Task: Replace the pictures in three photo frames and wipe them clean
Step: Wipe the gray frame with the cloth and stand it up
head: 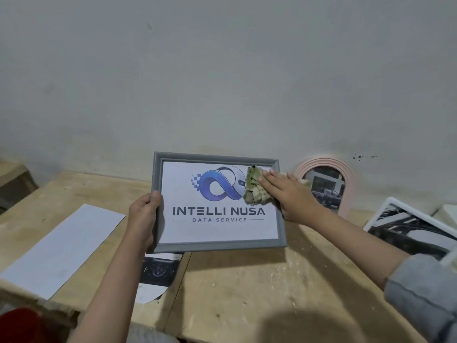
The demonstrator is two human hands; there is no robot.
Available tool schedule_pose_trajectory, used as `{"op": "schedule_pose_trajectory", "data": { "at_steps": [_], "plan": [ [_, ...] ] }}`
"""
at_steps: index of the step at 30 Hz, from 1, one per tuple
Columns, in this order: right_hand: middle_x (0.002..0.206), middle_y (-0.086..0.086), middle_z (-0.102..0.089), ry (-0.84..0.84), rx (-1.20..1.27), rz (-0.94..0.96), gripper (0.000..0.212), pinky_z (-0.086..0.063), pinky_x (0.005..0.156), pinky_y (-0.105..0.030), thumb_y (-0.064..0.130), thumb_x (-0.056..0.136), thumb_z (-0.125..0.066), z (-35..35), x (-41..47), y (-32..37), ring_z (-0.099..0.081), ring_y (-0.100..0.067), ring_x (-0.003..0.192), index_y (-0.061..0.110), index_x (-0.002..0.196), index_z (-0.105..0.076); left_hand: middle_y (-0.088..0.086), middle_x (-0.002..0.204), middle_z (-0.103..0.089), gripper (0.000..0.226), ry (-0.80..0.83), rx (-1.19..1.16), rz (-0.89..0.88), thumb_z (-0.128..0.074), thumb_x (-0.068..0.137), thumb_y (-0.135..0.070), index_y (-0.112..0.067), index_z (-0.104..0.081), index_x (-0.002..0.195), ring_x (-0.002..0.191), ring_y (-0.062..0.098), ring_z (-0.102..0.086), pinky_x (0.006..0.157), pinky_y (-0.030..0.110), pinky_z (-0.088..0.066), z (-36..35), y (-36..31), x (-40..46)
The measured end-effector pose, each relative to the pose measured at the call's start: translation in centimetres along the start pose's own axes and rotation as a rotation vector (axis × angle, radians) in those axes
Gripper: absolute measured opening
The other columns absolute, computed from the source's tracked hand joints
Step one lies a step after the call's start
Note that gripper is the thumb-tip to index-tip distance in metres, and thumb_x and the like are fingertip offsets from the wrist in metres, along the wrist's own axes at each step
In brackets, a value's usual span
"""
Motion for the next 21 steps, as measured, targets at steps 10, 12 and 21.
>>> {"op": "schedule_pose_trajectory", "data": {
  "at_steps": [10,12,21],
  "plan": [
    [0.122,-0.011,-0.064,0.07,0.302,0.067,0.08,-0.043,0.096,-0.05,-0.014,0.052,-0.064,-2.0,-6.5,5.7,-0.063,-0.023,0.105,0.011,0.127,-0.054,-0.002,0.082,-0.061,0.024,-0.092,-0.036,-0.021,-0.049,0.099,-0.02,-0.016,-0.06,0.078,0.074,0.01,-0.056,0.065,0.021,-0.044,1.2,-1.0,-0.3],
    [0.116,-0.001,-0.066,0.223,0.537,-0.05,0.058,-0.044,0.091,-0.021,-0.007,0.07,-0.055,-2.0,-6.6,5.3,-0.061,-0.016,0.102,0.018,0.122,-0.06,-0.002,0.081,-0.059,0.025,-0.078,0.027,-0.031,-0.05,0.098,-0.021,-0.017,-0.059,0.076,0.074,0.01,-0.054,0.066,0.022,-0.044,1.1,-1.2,-0.2],
    [0.12,-0.003,-0.065,-0.035,0.615,-0.159,0.055,-0.045,0.089,-0.021,-0.003,0.077,-0.048,5.0,-0.8,1.6,-0.059,-0.017,0.108,0.014,0.128,-0.057,0.01,0.09,-0.056,0.021,0.001,0.083,-0.02,-0.05,0.098,-0.025,-0.007,-0.058,0.089,0.083,0.021,-0.05,0.071,0.032,-0.041,-0.5,-1.3,-0.2]
  ]
}}
Point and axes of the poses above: each hand's wrist, its own x-axis towards the middle knuckle, its own z-axis out of the back of the hand, y = z × x, the point moved 8 cm from there along x, towards the middle knuckle
